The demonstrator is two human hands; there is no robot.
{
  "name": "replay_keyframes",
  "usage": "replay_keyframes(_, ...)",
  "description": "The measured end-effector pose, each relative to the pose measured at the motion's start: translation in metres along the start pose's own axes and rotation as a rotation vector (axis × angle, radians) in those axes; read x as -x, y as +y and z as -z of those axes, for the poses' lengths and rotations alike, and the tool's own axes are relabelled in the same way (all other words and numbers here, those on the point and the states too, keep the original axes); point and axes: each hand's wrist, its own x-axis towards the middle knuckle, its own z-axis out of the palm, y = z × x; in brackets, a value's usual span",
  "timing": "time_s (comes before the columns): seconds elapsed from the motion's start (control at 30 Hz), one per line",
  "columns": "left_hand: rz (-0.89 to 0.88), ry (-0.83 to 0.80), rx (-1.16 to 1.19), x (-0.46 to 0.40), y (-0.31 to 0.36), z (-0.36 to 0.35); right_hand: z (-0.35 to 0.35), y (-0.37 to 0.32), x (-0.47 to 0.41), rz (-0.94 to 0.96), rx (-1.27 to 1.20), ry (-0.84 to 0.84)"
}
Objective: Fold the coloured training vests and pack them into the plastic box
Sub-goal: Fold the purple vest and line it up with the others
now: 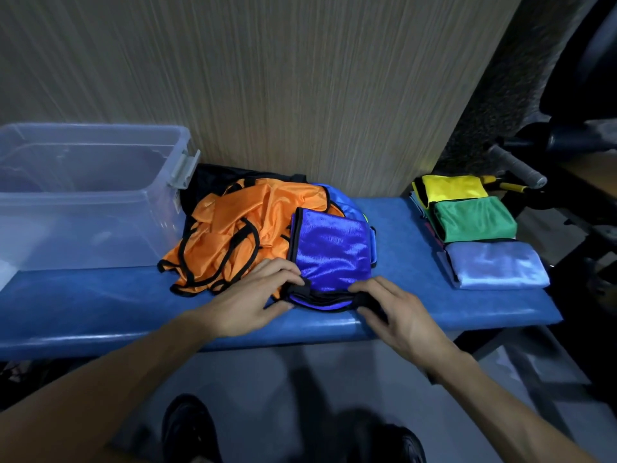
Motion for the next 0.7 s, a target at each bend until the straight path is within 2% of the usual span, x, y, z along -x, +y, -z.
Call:
replay_keyframes(0.17,0.092,0.098,0.062,-0.006,0.001,-0.009,-0.005,-0.003,0.007,-0.009,0.057,-0.017)
replay_keyframes(0.43,0.331,0.192,0.368,-0.024,0.012,-0.01,-0.008,-0.009,0.002,-0.129,-0.085,0.144)
replay_keyframes(0.57,0.196,0.264,0.163,-0.017,0.014,-0.011,0.01,-0.005,-0.001,-0.21,-0.21,0.172)
replay_keyframes(0.7,0.115,0.25,0.085,-0.011,0.018,-0.016,0.028,-0.002,0.002,-0.379,-0.395,0.007)
